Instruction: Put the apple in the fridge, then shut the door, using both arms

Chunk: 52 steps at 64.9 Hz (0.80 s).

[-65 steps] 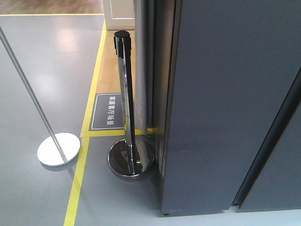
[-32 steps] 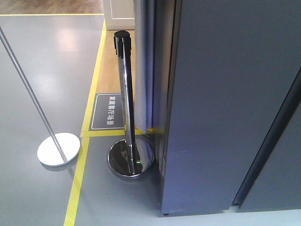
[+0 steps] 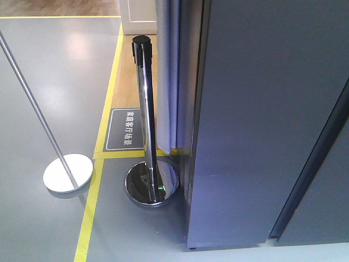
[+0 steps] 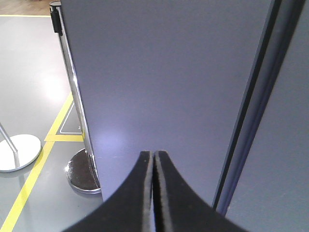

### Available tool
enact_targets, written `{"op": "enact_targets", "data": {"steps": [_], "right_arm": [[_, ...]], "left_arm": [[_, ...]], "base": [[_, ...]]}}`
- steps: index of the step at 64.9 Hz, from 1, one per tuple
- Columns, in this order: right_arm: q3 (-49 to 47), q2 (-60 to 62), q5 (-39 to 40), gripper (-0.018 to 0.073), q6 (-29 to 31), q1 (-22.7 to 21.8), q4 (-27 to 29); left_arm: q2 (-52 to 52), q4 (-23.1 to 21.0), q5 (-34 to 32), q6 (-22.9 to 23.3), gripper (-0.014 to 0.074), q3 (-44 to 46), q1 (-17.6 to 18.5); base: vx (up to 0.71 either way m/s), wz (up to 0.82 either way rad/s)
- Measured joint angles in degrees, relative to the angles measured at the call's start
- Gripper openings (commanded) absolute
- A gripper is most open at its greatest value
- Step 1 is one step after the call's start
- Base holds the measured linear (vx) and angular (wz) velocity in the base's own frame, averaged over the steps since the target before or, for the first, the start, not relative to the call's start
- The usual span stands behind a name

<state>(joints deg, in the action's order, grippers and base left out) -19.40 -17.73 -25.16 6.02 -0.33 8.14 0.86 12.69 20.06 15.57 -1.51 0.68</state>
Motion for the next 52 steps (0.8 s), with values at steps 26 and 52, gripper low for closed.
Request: {"op": "enact_targets", "data": {"steps": [26,52], "right_arm": [[0.18,0.39,0.07,-0.0008,0.36,0.00,-1.07],[13.51,11.24,0.93,-0.0008,-0.55,0.00,-4.28]], "left_arm": [[0.00,0.00,0.00,0.00,-0.0005,0.00,0.00],[0.00,0.00,0.00,0.00,-0.0005,0.00,0.00]], "base": [[0.00,0.00],[0.00,0.00]]}}
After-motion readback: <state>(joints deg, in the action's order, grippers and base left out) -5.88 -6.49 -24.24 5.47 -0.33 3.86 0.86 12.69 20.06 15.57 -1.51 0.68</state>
